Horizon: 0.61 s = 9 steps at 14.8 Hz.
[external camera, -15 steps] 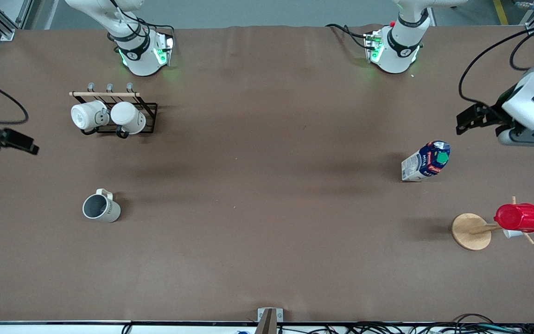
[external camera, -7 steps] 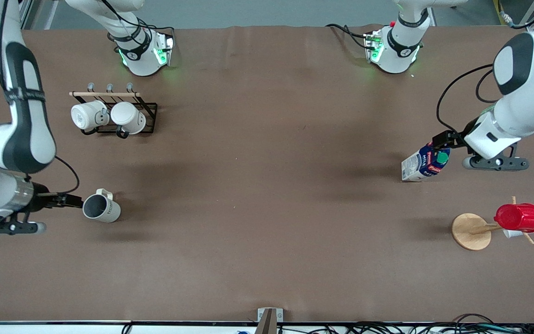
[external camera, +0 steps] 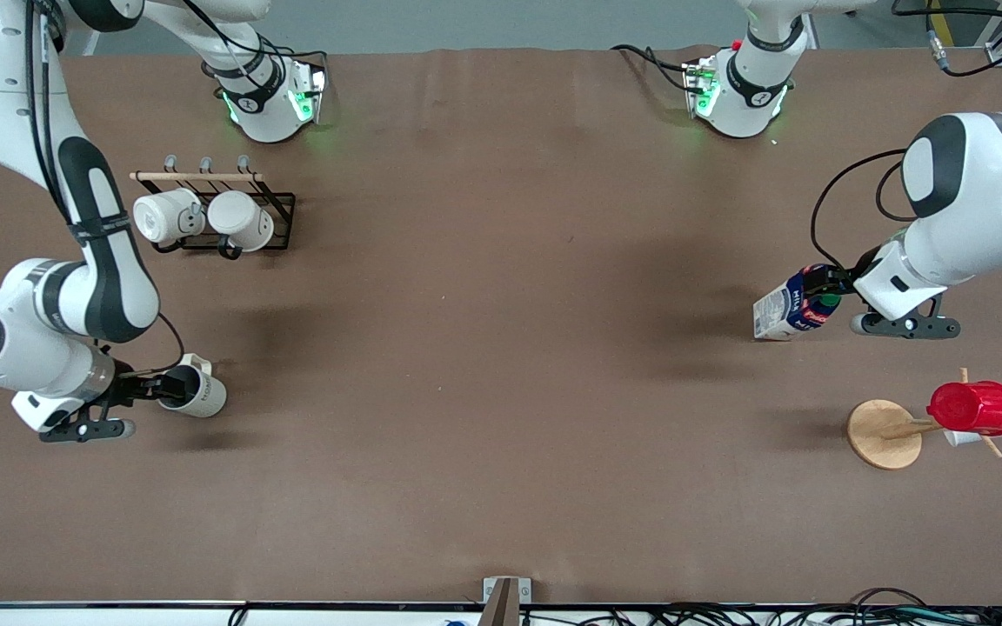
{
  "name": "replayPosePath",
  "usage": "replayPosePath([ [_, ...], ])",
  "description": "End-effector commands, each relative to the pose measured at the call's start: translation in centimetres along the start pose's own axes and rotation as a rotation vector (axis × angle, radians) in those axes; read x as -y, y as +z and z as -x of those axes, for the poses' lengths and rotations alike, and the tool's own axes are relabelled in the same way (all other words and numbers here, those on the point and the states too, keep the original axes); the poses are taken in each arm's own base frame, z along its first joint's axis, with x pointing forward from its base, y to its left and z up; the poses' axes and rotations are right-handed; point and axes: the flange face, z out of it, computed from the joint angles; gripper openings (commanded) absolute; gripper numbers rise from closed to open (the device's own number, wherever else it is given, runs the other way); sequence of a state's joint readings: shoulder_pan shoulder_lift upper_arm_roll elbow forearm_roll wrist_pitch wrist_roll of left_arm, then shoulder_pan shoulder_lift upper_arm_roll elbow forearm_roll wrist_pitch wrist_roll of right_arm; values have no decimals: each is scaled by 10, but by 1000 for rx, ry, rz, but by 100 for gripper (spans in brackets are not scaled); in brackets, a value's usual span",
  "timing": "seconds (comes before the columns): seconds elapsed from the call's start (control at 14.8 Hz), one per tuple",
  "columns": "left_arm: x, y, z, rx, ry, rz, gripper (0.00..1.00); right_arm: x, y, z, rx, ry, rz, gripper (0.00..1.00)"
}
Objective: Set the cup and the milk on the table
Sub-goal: 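Grasp the grey mug with the right gripper while the left gripper grasps the milk carton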
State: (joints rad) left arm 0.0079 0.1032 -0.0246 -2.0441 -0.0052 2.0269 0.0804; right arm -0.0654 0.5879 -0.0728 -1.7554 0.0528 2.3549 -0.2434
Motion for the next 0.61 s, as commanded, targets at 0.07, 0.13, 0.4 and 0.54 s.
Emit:
replayPosePath([
  [0.07,4,30,10,2,6,15,98,6,-2,10,-5,-15,-12,89],
  [0.13,4,35,12,2,6,15,98,6,-2,10,-3,-15,-12,80],
  [0.4,8,47,12,19,1,17,82,7,-2,10,1,-10,-14,18],
  [0.54,8,47,12,20,0,19,65,6,-5,8,-3,-4,-13,0],
])
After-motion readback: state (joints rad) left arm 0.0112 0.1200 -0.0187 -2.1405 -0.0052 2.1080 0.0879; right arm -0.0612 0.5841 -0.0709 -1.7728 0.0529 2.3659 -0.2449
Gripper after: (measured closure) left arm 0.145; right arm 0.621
